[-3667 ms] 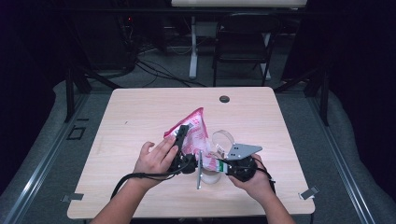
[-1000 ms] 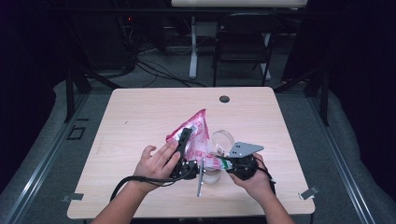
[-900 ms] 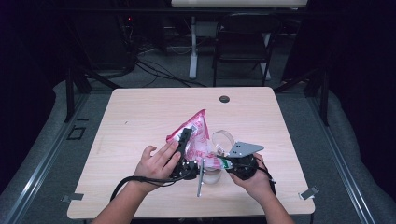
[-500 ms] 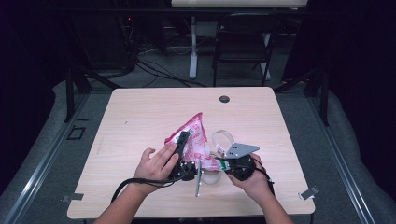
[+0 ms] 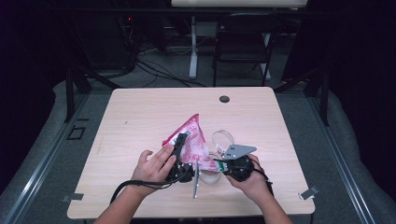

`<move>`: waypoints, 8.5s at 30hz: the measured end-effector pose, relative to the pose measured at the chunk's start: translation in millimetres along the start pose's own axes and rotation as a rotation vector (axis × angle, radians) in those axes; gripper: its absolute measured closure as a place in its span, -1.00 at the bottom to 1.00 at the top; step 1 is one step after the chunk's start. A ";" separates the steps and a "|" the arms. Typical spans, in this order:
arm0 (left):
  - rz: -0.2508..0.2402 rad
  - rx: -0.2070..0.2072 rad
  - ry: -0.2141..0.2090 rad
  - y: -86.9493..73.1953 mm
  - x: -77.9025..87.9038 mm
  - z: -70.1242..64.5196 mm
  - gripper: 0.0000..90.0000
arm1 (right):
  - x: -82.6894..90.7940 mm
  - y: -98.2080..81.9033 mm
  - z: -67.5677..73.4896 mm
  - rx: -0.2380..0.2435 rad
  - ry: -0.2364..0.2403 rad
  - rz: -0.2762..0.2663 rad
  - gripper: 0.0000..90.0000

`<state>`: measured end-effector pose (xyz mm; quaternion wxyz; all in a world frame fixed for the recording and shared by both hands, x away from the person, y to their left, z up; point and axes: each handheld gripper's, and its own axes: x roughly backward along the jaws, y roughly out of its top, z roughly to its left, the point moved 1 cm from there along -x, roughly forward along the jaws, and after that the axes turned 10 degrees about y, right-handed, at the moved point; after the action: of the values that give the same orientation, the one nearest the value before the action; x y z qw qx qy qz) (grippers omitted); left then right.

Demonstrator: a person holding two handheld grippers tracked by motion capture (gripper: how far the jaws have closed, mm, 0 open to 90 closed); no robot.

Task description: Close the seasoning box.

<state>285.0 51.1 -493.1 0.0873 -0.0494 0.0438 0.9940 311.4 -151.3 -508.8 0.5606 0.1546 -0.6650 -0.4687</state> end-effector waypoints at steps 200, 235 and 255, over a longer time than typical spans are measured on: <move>-0.013 -0.003 -0.019 8.9 -1.9 4.0 0.61 | 14.0 0.8 -2.9 -0.049 0.007 -0.076 1.00; 0.065 0.112 -0.104 -11.6 4.7 -15.5 0.61 | 7.3 8.7 1.5 -0.030 0.020 -0.096 1.00; 0.109 0.191 -0.140 -18.0 6.4 -23.1 0.61 | 3.4 7.2 -1.6 -0.038 0.025 -0.077 1.00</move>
<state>284.0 67.7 -518.1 0.0403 0.0310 0.1349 0.9896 314.0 -150.8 -501.1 0.5532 0.1751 -0.6426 -0.5005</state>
